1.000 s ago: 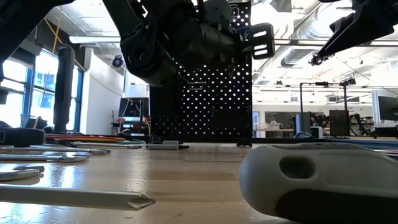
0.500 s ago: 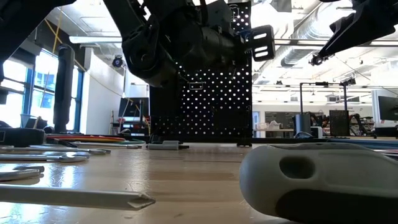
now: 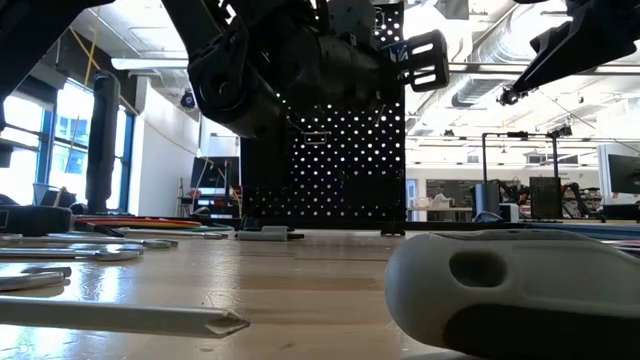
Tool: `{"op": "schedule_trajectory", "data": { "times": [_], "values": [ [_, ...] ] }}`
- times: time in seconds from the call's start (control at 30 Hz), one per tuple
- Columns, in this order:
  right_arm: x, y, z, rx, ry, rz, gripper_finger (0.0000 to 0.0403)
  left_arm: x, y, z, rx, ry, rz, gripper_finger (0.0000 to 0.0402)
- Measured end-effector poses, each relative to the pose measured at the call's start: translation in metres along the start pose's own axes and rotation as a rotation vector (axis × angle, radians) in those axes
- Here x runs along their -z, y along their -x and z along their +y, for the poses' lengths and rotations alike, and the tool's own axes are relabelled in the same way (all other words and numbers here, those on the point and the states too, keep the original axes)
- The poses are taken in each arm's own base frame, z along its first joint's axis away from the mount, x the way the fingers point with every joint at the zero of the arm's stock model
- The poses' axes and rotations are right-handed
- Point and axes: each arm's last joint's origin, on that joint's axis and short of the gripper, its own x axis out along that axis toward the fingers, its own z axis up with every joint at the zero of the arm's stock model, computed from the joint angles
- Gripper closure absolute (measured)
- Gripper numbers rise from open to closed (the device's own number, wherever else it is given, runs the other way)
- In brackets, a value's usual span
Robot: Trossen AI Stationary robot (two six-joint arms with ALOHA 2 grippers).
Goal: Hang tools onto peg board
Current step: Hang the blue pick tool on the black pegboard
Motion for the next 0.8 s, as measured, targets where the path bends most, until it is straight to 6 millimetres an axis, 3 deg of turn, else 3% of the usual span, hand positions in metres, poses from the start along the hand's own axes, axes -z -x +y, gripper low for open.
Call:
{"op": "schedule_trajectory", "data": {
  "times": [0.8],
  "values": [
    [0.0002, 0.0000, 0.0003, -0.012, 0.001, 0.005, 0.0279, 0.0010, -0.0034, 0.0026, -0.033, 0.035, 0.010, 0.0394]
  ]
}}
